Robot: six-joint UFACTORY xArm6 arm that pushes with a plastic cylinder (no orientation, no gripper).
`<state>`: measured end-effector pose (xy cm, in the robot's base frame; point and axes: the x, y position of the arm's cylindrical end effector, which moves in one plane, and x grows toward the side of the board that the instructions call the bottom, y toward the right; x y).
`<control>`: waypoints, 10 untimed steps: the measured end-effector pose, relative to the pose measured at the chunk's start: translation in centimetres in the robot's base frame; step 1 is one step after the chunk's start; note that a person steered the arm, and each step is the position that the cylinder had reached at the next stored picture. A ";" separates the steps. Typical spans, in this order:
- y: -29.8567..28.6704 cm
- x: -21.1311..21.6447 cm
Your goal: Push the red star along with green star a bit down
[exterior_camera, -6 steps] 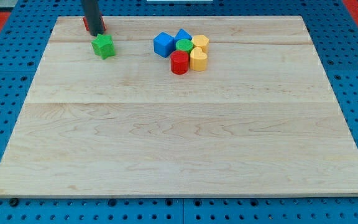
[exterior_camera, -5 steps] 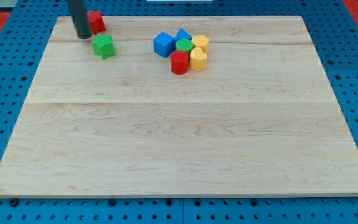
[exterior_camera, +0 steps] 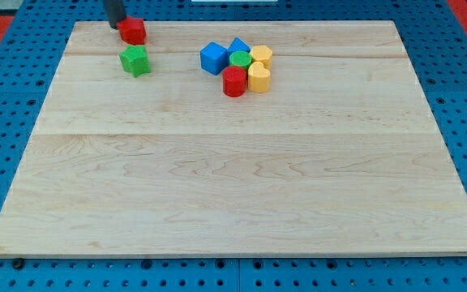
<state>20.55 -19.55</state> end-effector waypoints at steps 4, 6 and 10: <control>-0.7 2.6; 2.1 0.4; 7.7 8.2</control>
